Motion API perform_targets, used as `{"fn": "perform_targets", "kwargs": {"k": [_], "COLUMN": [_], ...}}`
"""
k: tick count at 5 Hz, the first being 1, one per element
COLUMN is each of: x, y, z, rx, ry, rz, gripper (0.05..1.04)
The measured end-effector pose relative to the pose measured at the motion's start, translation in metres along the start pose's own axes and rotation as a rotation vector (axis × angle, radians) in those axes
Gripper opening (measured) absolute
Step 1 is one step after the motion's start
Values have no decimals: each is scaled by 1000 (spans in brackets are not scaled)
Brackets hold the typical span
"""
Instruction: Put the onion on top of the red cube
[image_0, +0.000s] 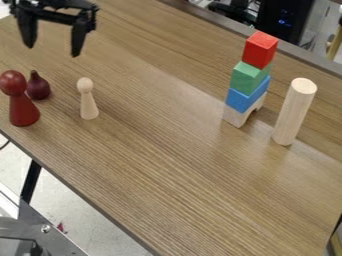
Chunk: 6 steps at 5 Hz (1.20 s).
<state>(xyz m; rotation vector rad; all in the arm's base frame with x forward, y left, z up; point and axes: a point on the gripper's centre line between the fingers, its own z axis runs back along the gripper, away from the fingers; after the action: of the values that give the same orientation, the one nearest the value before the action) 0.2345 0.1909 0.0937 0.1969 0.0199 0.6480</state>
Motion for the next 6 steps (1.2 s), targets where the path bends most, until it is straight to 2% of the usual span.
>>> {"fn": "perform_targets", "kwargs": {"k": [1, 2, 3, 4, 5, 6], "x": [3, 3, 2, -1, -3, 0], "y": [23, 35, 38, 35, 27, 22], "z": [-11, -15, -29, -39, -46, -45], "rx": [15, 4, -26, -52, -83, -94], "ry": [5, 3, 36, 37, 20, 5], "rz": [51, 82, 94, 101, 98, 86], "gripper": [999, 999, 999, 999, 999, 999]}}
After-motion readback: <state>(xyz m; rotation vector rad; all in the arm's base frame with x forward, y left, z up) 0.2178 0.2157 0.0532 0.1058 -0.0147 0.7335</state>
